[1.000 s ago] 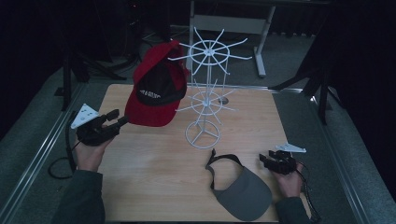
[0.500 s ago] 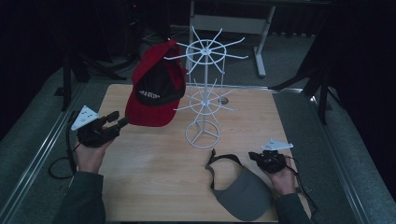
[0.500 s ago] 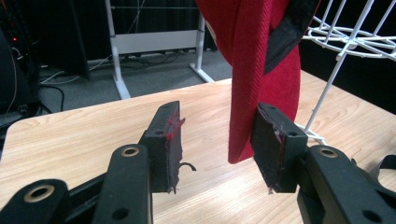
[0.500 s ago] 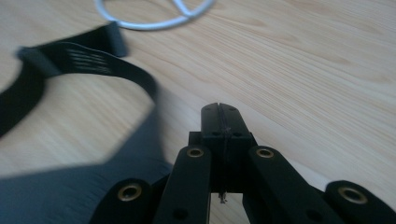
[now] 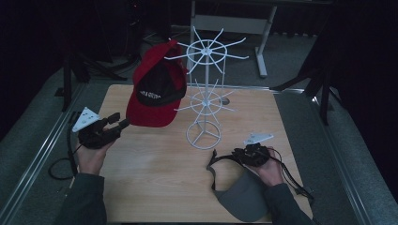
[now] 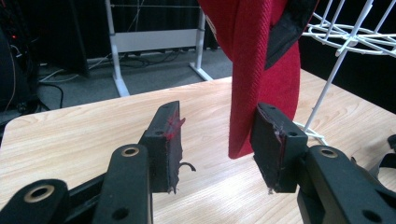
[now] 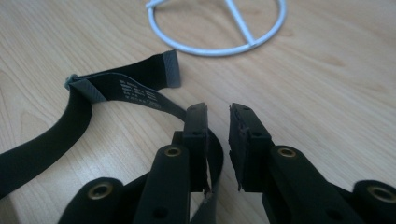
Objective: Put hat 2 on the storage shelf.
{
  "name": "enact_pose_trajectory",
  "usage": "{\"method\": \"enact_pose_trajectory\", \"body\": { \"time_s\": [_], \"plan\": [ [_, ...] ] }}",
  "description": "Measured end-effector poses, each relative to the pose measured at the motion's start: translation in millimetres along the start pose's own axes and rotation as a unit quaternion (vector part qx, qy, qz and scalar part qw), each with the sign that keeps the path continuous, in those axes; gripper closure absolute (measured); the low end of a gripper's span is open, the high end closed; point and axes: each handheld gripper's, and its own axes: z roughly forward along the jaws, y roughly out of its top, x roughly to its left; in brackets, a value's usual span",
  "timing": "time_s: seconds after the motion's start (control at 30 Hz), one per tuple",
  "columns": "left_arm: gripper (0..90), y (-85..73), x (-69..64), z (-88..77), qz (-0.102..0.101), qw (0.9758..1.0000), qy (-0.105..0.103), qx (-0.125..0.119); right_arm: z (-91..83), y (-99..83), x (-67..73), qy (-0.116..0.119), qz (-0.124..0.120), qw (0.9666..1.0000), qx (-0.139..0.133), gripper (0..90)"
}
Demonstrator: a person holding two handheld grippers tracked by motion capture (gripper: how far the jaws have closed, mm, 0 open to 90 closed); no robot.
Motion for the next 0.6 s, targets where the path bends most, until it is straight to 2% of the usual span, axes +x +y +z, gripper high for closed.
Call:
{"method": "enact_pose_trajectory", "body": {
  "time_s": [0.1, 0.17, 0.2, 0.23, 0.33, 0.37, 0.4, 0.6],
  "plan": [
    [53.9, 0.4, -0.4, 0.6, 0.000, 1.0000, 0.001, 0.002, 9.2, 1.3, -1.2, 0.015, -0.004, 0.9996, 0.022, 74.2],
    [53.9, 1.0, -0.5, 0.4, 0.000, 1.0000, 0.001, 0.002, 13.8, 0.6, -0.9, 0.014, -0.014, 0.9992, 0.036, 81.8],
    [53.9, 1.2, -0.5, 0.4, 0.000, 1.0000, 0.001, 0.002, 14.7, 0.2, -0.9, 0.009, -0.018, 0.9989, 0.041, 87.6],
    [53.9, 1.2, -0.6, 0.5, 0.000, 1.0000, 0.002, 0.002, 14.8, -0.2, -0.7, 0.002, -0.019, 0.9988, 0.045, 89.2],
    [53.9, 1.1, -1.0, 0.8, -0.001, 1.0000, 0.001, 0.002, 11.4, -1.5, -3.9, -0.022, -0.010, 0.9988, 0.043, 89.7],
    [53.9, 1.1, -1.0, 0.8, -0.001, 1.0000, 0.001, 0.002, 11.4, -1.5, -3.9, -0.022, -0.010, 0.9988, 0.043, 89.7],
    [54.0, 0.9, -1.2, 1.1, -0.001, 1.0000, 0.000, 0.002, 7.7, -3.2, -8.3, -0.042, -0.001, 0.9982, 0.044, 89.7],
    [53.9, 0.8, -1.4, 1.7, -0.002, 1.0000, 0.000, 0.002, -6.1, -12.8, -25.1, -0.078, 0.028, 0.9958, 0.038, 89.6]
  ]
}}
